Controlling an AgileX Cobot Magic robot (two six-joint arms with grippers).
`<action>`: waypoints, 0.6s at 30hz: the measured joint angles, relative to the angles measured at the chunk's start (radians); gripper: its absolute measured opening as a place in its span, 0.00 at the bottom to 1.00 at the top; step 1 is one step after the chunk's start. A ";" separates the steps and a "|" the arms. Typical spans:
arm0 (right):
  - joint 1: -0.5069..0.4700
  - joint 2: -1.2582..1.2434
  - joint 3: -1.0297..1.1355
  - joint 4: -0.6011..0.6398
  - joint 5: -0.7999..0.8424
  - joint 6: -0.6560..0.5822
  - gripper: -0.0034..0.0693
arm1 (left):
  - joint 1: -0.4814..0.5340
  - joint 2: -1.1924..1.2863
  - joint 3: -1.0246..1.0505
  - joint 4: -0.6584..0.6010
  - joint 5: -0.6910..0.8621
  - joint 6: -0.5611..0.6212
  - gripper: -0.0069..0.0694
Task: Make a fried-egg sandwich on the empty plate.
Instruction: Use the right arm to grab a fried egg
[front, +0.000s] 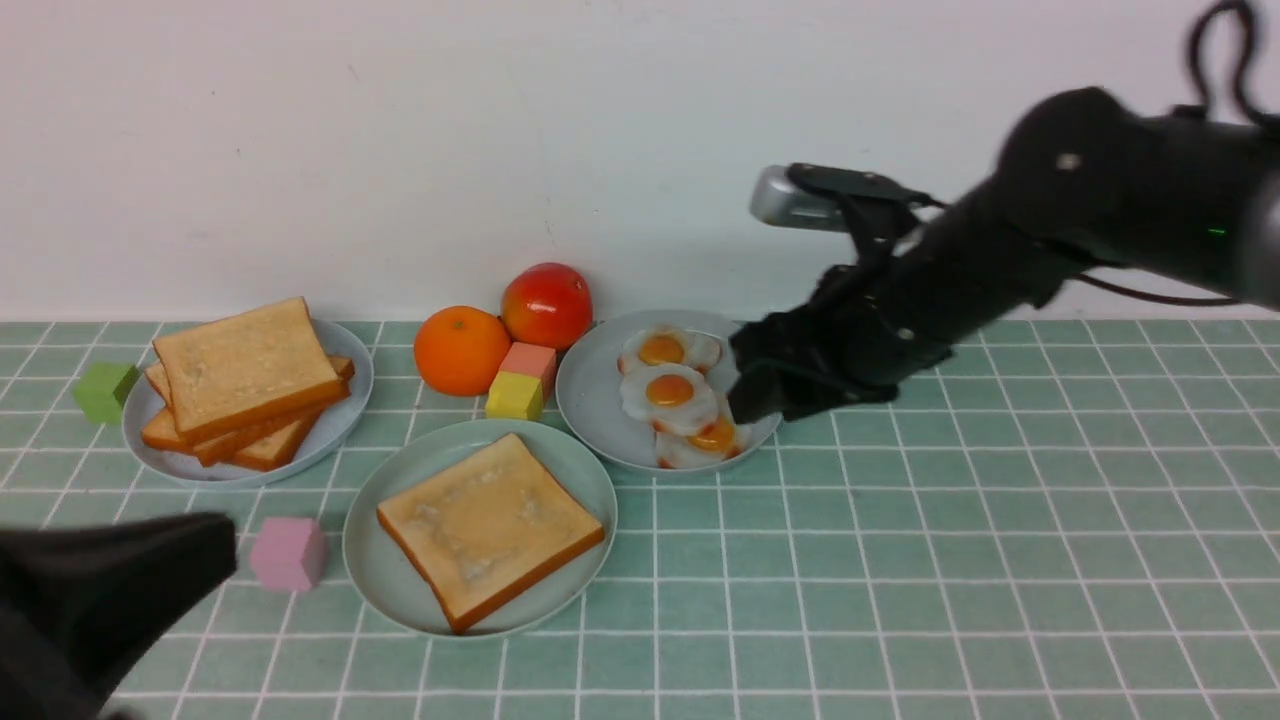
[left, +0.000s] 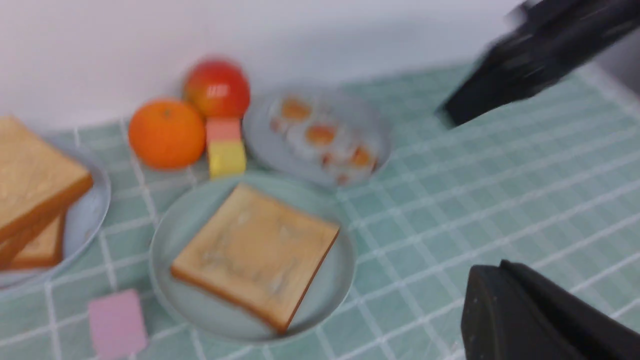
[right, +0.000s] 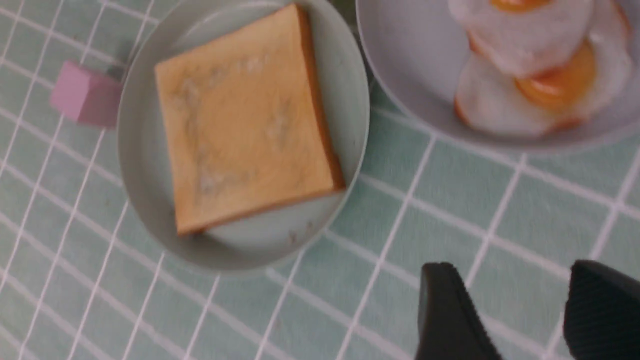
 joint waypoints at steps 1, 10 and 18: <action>-0.008 0.049 -0.051 0.008 0.005 0.001 0.52 | 0.000 -0.041 0.023 -0.006 -0.016 -0.001 0.07; -0.060 0.352 -0.395 0.044 0.041 0.003 0.54 | 0.000 -0.127 0.059 -0.029 -0.026 -0.004 0.07; -0.073 0.545 -0.601 0.047 0.046 0.003 0.57 | 0.000 -0.113 0.060 -0.031 -0.027 -0.004 0.07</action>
